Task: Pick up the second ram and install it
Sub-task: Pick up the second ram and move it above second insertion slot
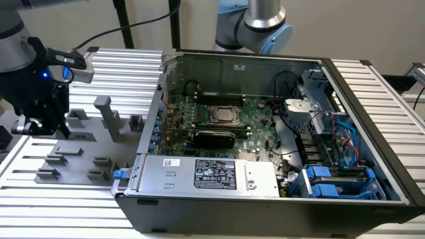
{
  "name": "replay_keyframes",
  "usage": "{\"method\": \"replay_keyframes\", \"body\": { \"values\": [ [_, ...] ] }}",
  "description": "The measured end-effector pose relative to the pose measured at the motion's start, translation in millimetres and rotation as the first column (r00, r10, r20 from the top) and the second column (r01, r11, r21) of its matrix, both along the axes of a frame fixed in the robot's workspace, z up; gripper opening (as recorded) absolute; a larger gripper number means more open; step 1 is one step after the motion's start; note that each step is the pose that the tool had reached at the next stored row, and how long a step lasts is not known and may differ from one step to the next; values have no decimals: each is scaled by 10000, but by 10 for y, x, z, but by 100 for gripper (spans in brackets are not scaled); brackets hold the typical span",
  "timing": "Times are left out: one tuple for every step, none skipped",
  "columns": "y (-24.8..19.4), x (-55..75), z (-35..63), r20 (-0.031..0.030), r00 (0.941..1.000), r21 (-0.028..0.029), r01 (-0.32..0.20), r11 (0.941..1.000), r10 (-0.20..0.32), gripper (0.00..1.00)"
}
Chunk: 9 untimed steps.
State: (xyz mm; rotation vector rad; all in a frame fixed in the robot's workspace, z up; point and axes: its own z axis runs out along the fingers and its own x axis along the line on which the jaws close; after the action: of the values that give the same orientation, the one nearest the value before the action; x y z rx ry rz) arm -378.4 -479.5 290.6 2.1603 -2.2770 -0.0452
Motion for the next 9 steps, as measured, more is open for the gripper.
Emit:
{"method": "replay_keyframes", "body": {
  "values": [
    [0, 7, 46, 0, 10000, 0, 1, 10000, -1, 14],
    [0, 15, 90, 2, 10000, 1, 0, 10000, 0, 14],
    [0, 24, 137, 1, 10000, 1, 1, 10000, -1, 14],
    [0, 33, 182, 1, 10000, 1, 1, 10000, -1, 14],
    [0, 43, 228, 0, 10000, 0, 0, 10000, 0, 14],
    [0, 53, 274, 0, 10000, 0, 1, 10000, -1, 14],
    [0, 66, 319, 1, 10000, 1, 1, 10000, -1, 14],
    [0, 80, 363, 2, 10000, 1, 1, 10000, -1, 14],
    [0, 95, 408, 1, 10000, 1, 0, 10000, 0, 14]
  ]
}}
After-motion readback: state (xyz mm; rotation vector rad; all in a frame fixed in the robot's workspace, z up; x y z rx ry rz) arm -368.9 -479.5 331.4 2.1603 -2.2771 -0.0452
